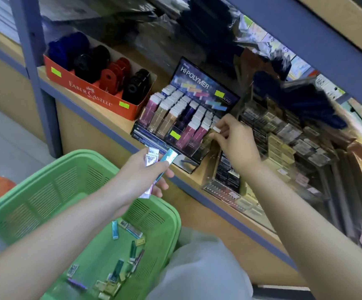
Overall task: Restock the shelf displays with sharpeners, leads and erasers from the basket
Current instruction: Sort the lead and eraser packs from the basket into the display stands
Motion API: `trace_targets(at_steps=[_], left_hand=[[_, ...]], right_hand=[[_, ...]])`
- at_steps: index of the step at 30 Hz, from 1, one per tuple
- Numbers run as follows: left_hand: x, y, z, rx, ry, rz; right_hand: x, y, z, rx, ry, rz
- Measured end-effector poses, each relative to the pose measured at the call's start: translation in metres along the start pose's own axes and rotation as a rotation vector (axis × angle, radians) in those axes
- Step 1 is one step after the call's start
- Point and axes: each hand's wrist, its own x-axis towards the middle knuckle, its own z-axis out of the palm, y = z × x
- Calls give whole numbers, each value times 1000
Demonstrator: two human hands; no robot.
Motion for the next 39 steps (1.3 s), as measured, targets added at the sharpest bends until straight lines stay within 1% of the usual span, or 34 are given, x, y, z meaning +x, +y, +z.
trace_targets(at_steps=[3, 5, 8, 9, 10, 11, 13, 16, 18, 19, 20, 24, 25, 26, 29, 30, 33, 35, 37, 39], left_hand=[[2, 0, 4, -34, -19, -1], [5, -2, 3, -56, -28, -12], [5, -4, 4, -122, -49, -25], [5, -4, 4, -139, -60, -20], [4, -3, 5, -148, -70, -12], [3, -3, 6, -149, -79, -2], [2, -3, 7, -136, -91, 13], [2, -3, 6, -95, -112, 25], [1, -4, 3, -75, -137, 30], [2, -4, 2, -71, -144, 32], [-4, -2, 8, -44, -153, 34], [0, -2, 1, 2, -29, 28], [1, -3, 0, 14, 1, 34], [1, -3, 0, 24, 21, 43], [-3, -1, 2, 93, 11, 73], [-5, 0, 3, 113, -11, 87], [-10, 3, 6, 117, -98, 109], [-11, 2, 9, 109, -120, 106], [-9, 2, 8, 87, -81, 74], [-5, 4, 5, 35, -25, 12]], right_hand=[[-9, 4, 6, -110, 113, -96], [-13, 7, 11, -186, 106, -126], [-17, 7, 14, -414, 104, -203], [-19, 5, 14, -448, 121, -221], [-23, 0, 13, -407, 120, -202], [-28, -9, 11, -298, 117, -155], [-39, -28, 5, 20, 73, -49], [-57, -55, 0, 344, -117, 60], [-63, -64, -1, 441, -216, 97], [-64, -65, -1, 473, -229, 122], [-72, -63, -11, 518, -199, 163], [-77, -61, -19, 811, -211, 345], [-80, -60, -19, 809, -226, 360], [-83, -58, -19, 748, -246, 345], [-94, -55, -14, 457, -340, 229], [-97, -55, -12, 403, -359, 193], [-100, -60, -8, 373, -346, 126], [-99, -62, -6, 366, -341, 105], [-94, -64, -8, 339, -330, 87], [-85, -67, -15, 392, -272, 129]])
